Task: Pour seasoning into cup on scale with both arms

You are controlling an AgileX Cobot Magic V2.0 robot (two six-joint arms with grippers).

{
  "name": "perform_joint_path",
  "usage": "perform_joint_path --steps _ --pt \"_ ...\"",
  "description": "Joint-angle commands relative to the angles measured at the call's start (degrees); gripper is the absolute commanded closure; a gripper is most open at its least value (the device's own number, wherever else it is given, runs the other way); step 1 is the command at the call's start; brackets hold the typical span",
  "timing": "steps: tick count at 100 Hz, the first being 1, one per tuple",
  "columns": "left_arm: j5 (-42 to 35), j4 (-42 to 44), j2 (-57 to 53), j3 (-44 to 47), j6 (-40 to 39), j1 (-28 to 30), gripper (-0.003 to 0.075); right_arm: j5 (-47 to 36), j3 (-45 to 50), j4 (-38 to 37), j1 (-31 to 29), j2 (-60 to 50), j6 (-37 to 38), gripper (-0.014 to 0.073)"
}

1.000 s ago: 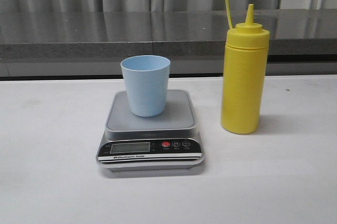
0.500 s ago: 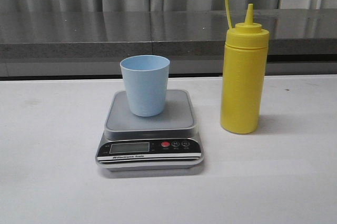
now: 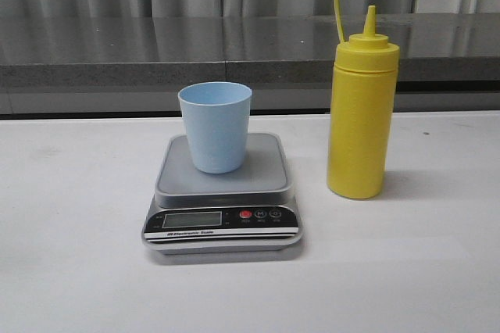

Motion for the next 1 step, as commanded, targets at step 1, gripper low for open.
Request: perform_joint_path --steps 1 --pt "-4.61 0.03 -1.91 0.48 -0.65 0.14 0.0739 -4.58 -0.03 -0.72 -0.37 -1.02 -0.04 0.0713"
